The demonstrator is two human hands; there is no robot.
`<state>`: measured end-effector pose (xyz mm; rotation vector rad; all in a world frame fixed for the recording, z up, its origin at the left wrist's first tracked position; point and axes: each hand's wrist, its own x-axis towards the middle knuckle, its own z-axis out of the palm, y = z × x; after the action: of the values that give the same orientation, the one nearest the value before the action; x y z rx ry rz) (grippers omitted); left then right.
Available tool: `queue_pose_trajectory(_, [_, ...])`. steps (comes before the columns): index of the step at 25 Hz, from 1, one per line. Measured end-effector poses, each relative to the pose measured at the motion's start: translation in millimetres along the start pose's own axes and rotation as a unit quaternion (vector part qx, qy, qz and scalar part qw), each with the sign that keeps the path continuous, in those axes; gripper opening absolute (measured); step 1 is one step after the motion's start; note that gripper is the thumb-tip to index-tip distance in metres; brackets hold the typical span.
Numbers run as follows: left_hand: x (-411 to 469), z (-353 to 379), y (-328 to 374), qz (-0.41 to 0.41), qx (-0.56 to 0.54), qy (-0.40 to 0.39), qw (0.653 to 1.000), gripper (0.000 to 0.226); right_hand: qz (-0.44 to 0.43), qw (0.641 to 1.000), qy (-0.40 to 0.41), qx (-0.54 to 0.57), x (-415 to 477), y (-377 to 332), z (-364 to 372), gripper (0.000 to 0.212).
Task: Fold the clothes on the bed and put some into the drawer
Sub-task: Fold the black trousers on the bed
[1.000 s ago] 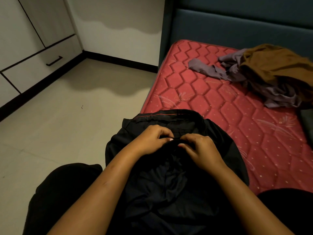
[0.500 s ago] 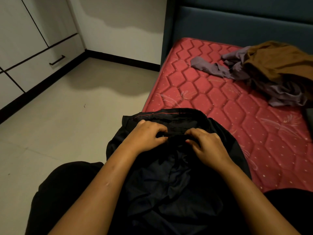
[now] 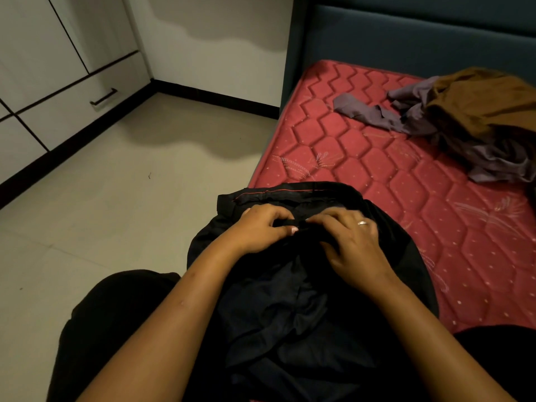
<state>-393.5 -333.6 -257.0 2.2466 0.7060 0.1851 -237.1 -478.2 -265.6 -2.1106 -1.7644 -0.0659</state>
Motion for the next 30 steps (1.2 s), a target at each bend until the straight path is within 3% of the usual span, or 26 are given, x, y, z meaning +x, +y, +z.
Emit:
queue_pose_trajectory(3, [1.2,5.2,2.0,0.000,-0.017,0.004,1.000,0.020,-0.001,0.999,-0.008,0.042,1.8,-6.1,5.0,0.025])
queue_pose_trajectory(8, [4.9,10.5,6.6,0.009,-0.016,0.015,1.000,0.018,0.009,0.999,0.039,0.026,0.4,-1.9,6.9,0.016])
queue_pose_trajectory(14, [2.7,14.0,15.1,0.009,0.037,0.001,0.999,0.021,0.018,0.997,0.066,-0.023,-0.5,-3.3,13.5,0.032])
queue_pose_trajectory(18, [-0.8,17.5,27.1,0.015,0.160,-0.028,0.987,0.035,0.015,0.997,0.062,-0.034,-3.5,-3.8,20.5,0.030])
queue_pose_trajectory(20, [-2.6,20.0,29.7,0.012,0.169,-0.032,0.985,0.040,0.002,0.998,0.061,-0.027,-4.0,-1.5,21.6,0.027])
queue_pose_trajectory(24, [-1.7,23.4,25.5,0.000,0.092,-0.039,0.995,0.035,-0.022,0.999,0.030,0.017,-2.0,0.7,17.5,0.031])
queue_pose_trajectory(26, [0.7,19.8,18.2,0.000,0.034,-0.045,0.998,0.027,-0.020,1.000,0.019,0.014,-3.3,-1.0,15.9,0.022])
queue_pose_trajectory(30, [1.3,9.5,7.4,0.010,-0.010,-0.054,0.998,0.021,0.025,0.997,0.061,-0.031,-3.0,1.1,15.0,0.014])
